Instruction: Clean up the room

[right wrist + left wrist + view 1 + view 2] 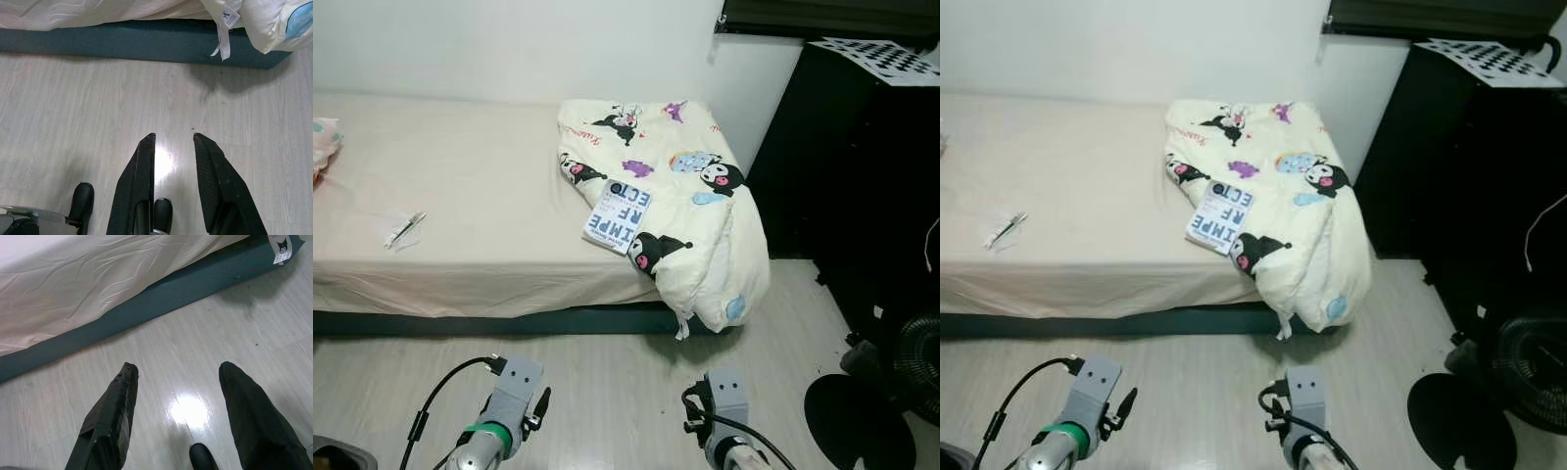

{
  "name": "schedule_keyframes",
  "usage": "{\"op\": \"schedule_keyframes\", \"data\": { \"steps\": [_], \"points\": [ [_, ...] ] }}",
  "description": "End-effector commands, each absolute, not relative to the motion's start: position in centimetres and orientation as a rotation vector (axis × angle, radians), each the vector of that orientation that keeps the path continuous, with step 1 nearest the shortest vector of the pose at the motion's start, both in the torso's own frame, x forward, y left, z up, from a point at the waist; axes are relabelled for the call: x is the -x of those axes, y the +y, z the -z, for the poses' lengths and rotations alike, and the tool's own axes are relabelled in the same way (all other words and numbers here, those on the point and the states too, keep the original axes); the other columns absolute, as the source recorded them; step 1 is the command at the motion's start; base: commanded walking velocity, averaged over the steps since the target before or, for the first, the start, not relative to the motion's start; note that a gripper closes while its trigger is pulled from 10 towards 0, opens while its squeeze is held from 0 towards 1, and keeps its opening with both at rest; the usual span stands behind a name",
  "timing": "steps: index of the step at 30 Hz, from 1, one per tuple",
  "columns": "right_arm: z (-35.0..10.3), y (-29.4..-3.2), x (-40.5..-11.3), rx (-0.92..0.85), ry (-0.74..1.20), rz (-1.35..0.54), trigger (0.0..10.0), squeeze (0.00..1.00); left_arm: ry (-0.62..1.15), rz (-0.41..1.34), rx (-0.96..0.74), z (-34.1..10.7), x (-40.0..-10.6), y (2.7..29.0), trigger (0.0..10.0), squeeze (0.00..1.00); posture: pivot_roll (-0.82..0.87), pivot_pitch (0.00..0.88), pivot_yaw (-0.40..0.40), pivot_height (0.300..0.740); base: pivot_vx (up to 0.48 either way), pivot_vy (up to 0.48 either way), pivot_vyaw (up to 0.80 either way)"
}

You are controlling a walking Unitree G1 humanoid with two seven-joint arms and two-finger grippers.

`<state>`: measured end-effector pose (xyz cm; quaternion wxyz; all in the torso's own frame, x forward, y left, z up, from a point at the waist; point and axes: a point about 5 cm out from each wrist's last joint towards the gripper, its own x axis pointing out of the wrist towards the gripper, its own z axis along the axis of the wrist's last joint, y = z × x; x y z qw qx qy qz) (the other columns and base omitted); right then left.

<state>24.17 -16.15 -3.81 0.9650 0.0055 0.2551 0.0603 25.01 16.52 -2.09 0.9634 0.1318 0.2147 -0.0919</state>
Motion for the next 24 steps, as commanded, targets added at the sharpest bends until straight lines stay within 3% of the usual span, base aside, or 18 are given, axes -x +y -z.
{"op": "schedule_keyframes", "data": {
  "steps": [1,7,13,18,24],
  "points": [
    [4.1,-16.2,-23.7,-0.019,0.528,-0.116,10.0,0.0,0.453,0.182,-0.27,2.6,-24.4,16.5,10.0,0.0,0.0,0.034,0.008,0.74,0.0,0.0,0.0],
    [3.6,-16.2,-24.1,-0.034,0.486,-0.123,10.0,0.0,0.421,0.129,-0.24,1.9,-25.0,16.7,10.0,0.0,-0.01,0.036,0.009,0.74,0.0,0.0,0.0],
    [0.6,-15.9,-26.0,-0.085,0.285,-0.127,10.0,0.0,0.213,0.097,-0.207,-2.6,-26.5,16.7,10.0,0.0,-0.01,0.046,0.01,0.74,0.0,0.0,0.0],
    [-1.6,-16.7,-26.5,-0.09,0.171,-0.082,10.0,0.0,0.098,0.155,-0.208,-5.5,-25.5,16.7,10.0,0.0,-0.01,0.05,0.009,0.74,0.0,0.0,0.0],
    [-2.6,-17.3,-26.1,-0.043,0.119,-0.07,10.0,0.0,0.087,0.156,-0.19,-6.1,-24.5,17.0,10.0,0.0,0.0,0.054,0.009,0.74,0.0,0.0,0.0]
  ]
}}
